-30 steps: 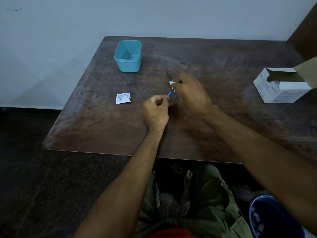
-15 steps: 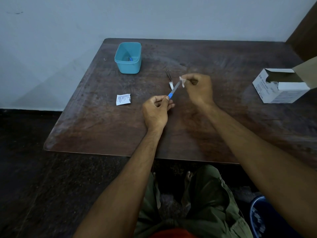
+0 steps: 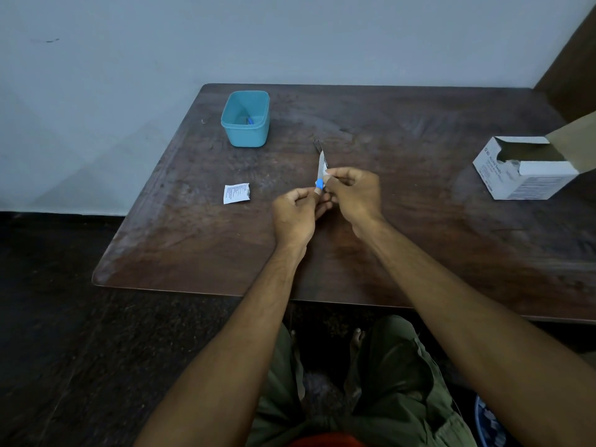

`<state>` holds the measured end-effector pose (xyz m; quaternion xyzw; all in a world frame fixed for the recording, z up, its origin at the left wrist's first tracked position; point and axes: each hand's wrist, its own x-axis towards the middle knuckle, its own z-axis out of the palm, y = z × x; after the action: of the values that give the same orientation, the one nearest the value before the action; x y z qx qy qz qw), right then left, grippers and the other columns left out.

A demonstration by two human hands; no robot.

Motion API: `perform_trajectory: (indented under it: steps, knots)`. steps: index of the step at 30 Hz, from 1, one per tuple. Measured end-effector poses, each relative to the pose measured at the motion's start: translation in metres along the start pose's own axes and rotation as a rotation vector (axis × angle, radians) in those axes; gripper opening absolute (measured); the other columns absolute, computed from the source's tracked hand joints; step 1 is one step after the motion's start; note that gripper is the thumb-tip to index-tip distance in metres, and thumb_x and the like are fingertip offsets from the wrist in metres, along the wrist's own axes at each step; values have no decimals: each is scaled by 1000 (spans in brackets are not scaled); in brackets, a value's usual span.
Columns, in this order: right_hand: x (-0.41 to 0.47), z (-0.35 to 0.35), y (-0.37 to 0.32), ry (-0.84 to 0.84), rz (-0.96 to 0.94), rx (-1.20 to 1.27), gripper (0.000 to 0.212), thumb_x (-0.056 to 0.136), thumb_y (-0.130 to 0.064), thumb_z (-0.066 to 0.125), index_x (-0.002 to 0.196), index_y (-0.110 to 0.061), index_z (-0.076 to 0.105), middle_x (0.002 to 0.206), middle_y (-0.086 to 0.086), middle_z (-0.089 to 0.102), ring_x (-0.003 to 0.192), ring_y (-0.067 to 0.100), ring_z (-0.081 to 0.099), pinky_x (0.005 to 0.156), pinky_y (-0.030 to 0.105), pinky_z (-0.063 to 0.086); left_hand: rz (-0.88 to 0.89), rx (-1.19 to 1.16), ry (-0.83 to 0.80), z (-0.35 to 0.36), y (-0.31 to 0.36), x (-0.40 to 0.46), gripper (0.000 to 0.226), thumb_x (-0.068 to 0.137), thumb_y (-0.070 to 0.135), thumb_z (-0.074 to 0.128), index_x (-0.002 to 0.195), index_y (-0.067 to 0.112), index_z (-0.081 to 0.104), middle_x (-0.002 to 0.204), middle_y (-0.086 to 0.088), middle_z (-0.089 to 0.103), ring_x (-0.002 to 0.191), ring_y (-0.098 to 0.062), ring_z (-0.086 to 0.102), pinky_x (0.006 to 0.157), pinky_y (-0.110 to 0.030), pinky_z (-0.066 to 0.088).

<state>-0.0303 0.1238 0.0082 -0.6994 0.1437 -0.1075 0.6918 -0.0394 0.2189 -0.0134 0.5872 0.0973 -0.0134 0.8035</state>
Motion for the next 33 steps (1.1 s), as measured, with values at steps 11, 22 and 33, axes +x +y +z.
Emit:
perform_trajectory:
  steps: [11, 22, 33]
  knots:
    - [1, 9, -12, -22, 10, -24, 8, 82, -4, 66, 84, -10, 70, 76, 9, 72, 54, 2, 61, 50, 13, 48, 27, 125, 7, -10, 8, 6, 13, 91, 8, 62, 91, 1, 73, 82, -14, 74, 76, -23, 73, 71, -29, 59]
    - [10, 27, -21, -22, 9, 7, 9, 81, -8, 66, 86, -13, 72, 76, 2, 73, 61, 1, 64, 54, 13, 50, 13, 334, 9, -27, 35, 15, 15, 90, 22, 66, 82, 10, 71, 63, 1, 70, 49, -7, 61, 47, -18, 48]
    - [36, 47, -54, -44, -86, -29, 15, 84, -8, 66, 75, -19, 68, 71, -1, 68, 60, 4, 60, 56, 16, 51, 201, 661, 199, -50, 113, 94, 33, 85, 29, 67, 55, 15, 65, 54, 6, 60, 40, 0, 46, 46, -16, 35]
